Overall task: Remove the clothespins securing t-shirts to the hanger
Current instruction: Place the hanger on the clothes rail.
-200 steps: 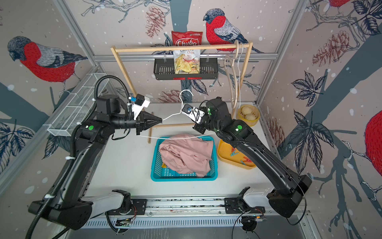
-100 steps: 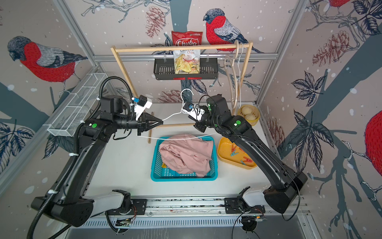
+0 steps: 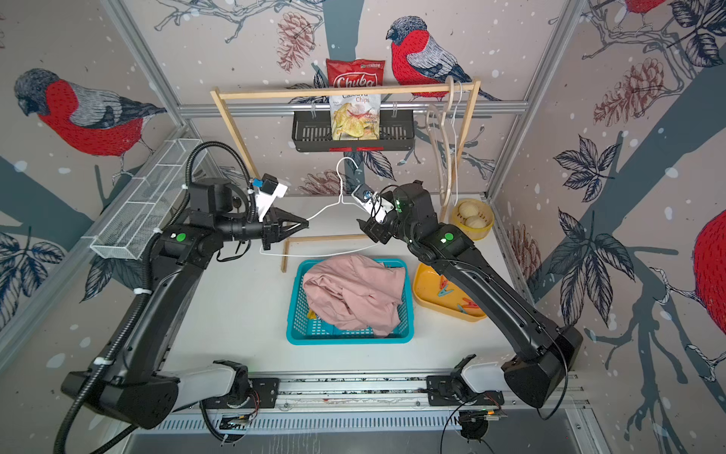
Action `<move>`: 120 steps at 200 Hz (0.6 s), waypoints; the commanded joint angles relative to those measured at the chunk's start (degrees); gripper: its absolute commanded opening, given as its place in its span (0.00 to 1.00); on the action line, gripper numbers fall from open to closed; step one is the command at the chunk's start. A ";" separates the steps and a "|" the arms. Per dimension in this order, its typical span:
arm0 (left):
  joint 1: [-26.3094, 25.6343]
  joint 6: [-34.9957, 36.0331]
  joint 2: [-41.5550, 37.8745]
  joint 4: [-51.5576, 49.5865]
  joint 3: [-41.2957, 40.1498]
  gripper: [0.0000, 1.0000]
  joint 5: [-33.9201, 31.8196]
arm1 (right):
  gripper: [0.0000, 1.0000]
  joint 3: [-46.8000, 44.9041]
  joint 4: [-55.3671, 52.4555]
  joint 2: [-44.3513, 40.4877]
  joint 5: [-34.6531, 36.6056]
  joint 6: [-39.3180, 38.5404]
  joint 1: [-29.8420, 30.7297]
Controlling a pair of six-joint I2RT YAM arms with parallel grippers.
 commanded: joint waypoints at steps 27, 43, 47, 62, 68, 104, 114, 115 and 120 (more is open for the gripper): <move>0.60 -6.04 -0.58 8.18 0.51 0.00 -8.47 | 0.85 -0.21 7.22 -0.83 5.61 1.78 0.37; 0.73 -7.73 -0.90 10.29 1.42 0.00 -11.51 | 0.88 -0.07 7.91 -1.39 5.15 2.33 0.44; 0.69 -7.95 -0.94 10.69 1.78 0.00 -12.10 | 0.89 -0.22 8.19 -1.65 4.99 2.39 0.49; 0.69 -9.07 -0.98 12.04 3.21 0.00 -14.89 | 0.92 -1.02 9.29 -2.58 4.25 2.79 0.49; 0.69 -9.41 -0.96 12.58 3.80 0.00 -15.84 | 0.93 -1.36 9.56 -2.95 3.87 2.93 0.44; 0.69 -11.85 -1.81 17.41 4.91 0.00 -22.99 | 0.95 -2.13 9.49 -4.62 1.42 3.93 0.48; 0.69 -12.32 -2.13 18.82 5.13 0.00 -25.00 | 0.95 -2.43 9.49 -5.14 1.22 4.28 0.63; 0.73 -12.35 -2.15 18.96 5.11 0.00 -25.16 | 0.95 -2.46 9.49 -5.18 1.22 4.31 0.60; 0.70 -12.46 -2.20 19.61 5.27 0.00 -25.82 | 0.95 -2.63 9.57 -5.22 1.21 4.54 0.56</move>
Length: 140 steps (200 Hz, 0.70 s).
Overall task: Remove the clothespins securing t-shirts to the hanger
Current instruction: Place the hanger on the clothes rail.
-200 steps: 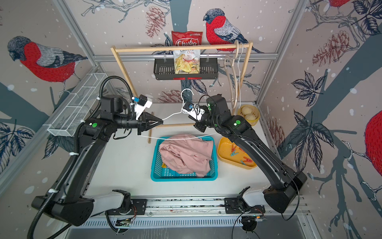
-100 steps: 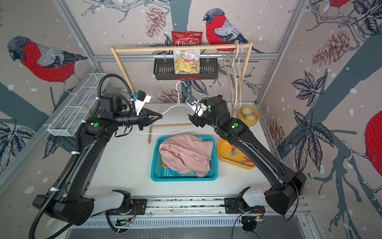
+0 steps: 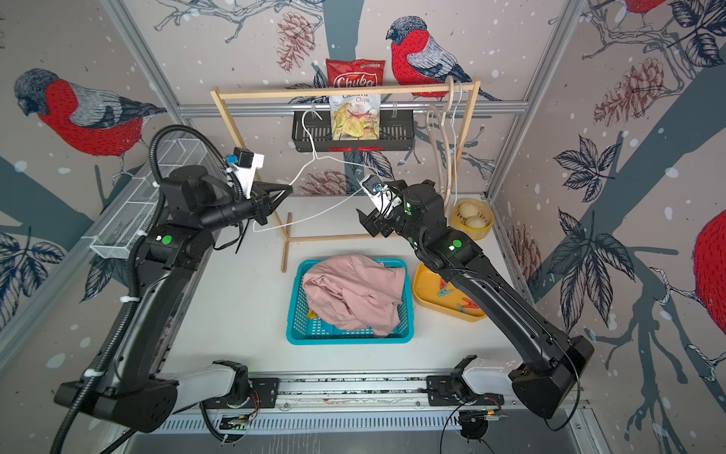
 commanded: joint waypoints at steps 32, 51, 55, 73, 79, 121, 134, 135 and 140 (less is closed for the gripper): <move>0.08 -3.28 1.46 9.29 3.41 0.00 -7.21 | 0.95 -3.07 2.88 -3.62 -0.81 3.25 0.27; 0.00 -4.20 3.07 10.64 5.08 0.00 -5.83 | 0.95 -5.25 2.98 -5.10 0.11 4.77 0.34; -0.09 -4.32 3.40 10.83 5.44 0.00 -5.83 | 0.95 -5.82 3.04 -5.50 0.27 5.14 0.34; -0.12 -4.34 4.98 11.11 6.76 0.00 -6.25 | 0.95 -8.76 3.57 -7.54 1.05 6.86 0.34; -0.19 -4.18 5.59 11.01 7.09 0.00 -6.68 | 0.95 -9.68 3.72 -8.17 1.28 7.42 0.34; -0.17 -3.14 7.23 9.27 6.11 0.00 -10.45 | 0.96 -14.23 2.90 -11.61 5.25 12.19 0.34; -0.17 -2.75 6.70 9.29 4.94 0.00 -10.66 | 0.96 -15.74 2.80 -12.78 7.26 13.89 0.38; -0.13 -2.79 6.68 9.29 4.86 0.00 -10.62 | 0.96 -15.87 2.80 -12.85 7.42 14.00 0.36; -0.18 -2.66 6.53 9.15 4.51 0.00 -10.54 | 0.96 -16.51 2.82 -13.37 8.12 14.50 0.34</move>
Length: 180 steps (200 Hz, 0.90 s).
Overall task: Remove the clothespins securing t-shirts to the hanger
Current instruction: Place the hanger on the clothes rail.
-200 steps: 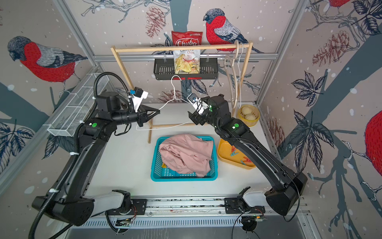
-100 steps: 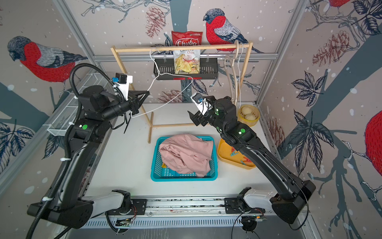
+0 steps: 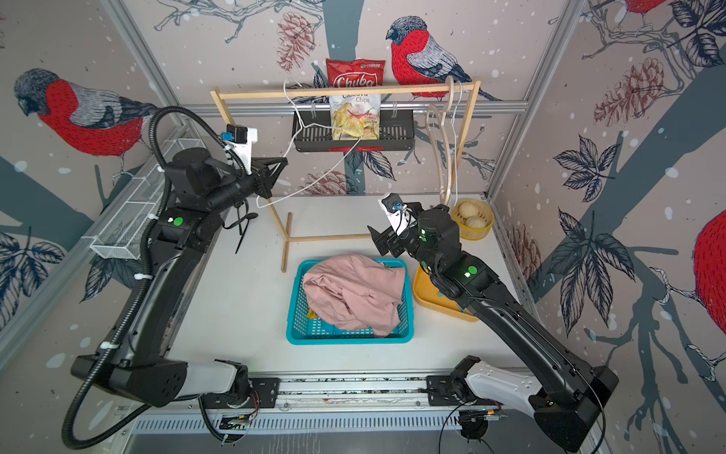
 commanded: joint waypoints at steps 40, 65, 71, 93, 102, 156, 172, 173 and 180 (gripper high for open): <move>-0.04 1.89 -4.01 3.26 -4.81 0.09 -1.52 | 1.00 -5.32 2.16 -5.29 14.42 8.89 -0.09; 0.00 3.17 -6.17 3.15 -6.04 0.48 -0.63 | 1.00 -7.34 3.29 -7.26 21.21 11.48 -0.80; -0.07 3.28 -6.55 2.82 -5.96 0.54 -0.41 | 1.00 -7.93 3.42 -7.62 22.75 12.19 -1.01; 0.01 3.72 -8.41 2.35 -6.43 0.69 0.61 | 1.00 -10.64 4.00 -9.15 28.62 15.43 -2.15; -0.01 3.63 -9.48 2.88 -7.03 0.73 0.90 | 1.00 -12.32 4.54 -10.12 30.67 16.99 -3.03; -0.03 4.88 -18.04 4.18 -13.15 0.92 -2.67 | 1.00 -23.13 7.57 -16.48 30.18 25.24 -14.14; 0.01 5.38 -22.43 4.65 -18.84 0.94 -8.34 | 1.00 -26.52 9.35 -15.95 28.78 25.23 -16.51; 0.01 5.39 -22.74 4.71 -19.43 0.94 -8.80 | 1.00 -26.72 9.51 -15.89 28.72 25.20 -16.61; 0.01 5.22 -24.86 5.23 -22.71 0.94 -11.83 | 1.00 -28.19 10.61 -15.47 28.63 25.00 -17.24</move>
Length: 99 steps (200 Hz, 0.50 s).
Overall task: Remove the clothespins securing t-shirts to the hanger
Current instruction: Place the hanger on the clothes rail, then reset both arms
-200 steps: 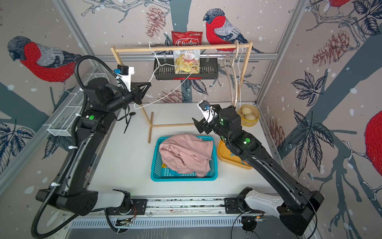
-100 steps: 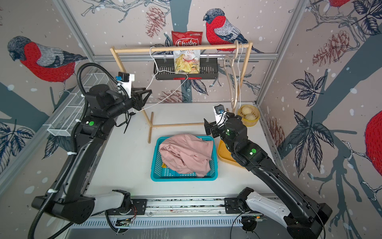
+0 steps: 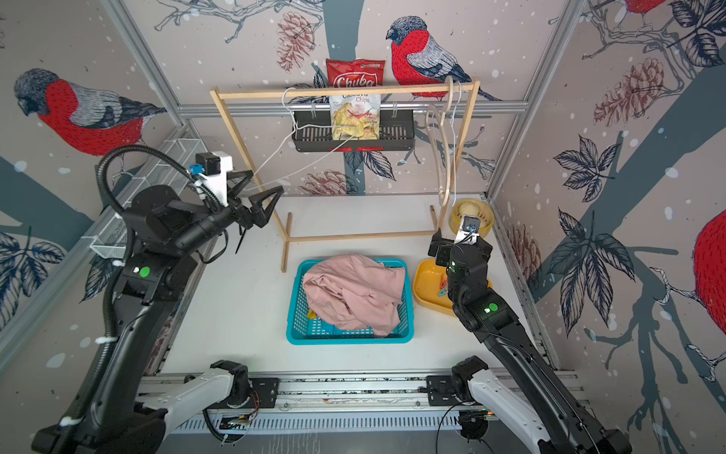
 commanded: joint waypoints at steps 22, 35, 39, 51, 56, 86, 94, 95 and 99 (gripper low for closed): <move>0.10 0.34 -11.04 8.50 -18.88 0.91 -17.89 | 1.00 -8.27 9.93 1.56 0.62 1.90 -3.70; 0.26 -1.00 -13.23 12.79 -26.93 0.92 -21.58 | 1.00 -12.10 15.48 2.07 0.67 1.55 -5.34; 0.27 -1.20 -13.57 13.90 -28.97 0.92 -22.74 | 1.00 -13.44 17.63 2.25 0.88 1.55 -5.82; 0.44 -0.96 -13.65 15.84 -34.18 0.93 -26.79 | 1.00 -17.51 23.77 3.40 1.20 2.25 -7.24; 0.60 -0.73 -13.29 16.62 -36.22 0.93 -28.75 | 1.00 -18.81 26.15 3.95 1.20 2.70 -7.84; 2.12 2.98 -11.71 28.70 -50.31 0.97 -35.85 | 1.00 -25.11 37.77 7.76 0.50 3.03 -10.34; 2.40 2.36 -11.53 34.84 -54.83 0.97 -39.99 | 1.00 -26.05 40.13 8.60 0.19 1.70 -10.57; 2.48 2.37 -11.53 35.71 -55.39 0.97 -40.21 | 1.00 -26.23 40.41 8.69 0.12 1.50 -10.56; 2.84 2.64 -11.41 39.01 -57.52 0.97 -40.50 | 1.00 -26.86 41.87 9.13 -0.08 0.52 -10.55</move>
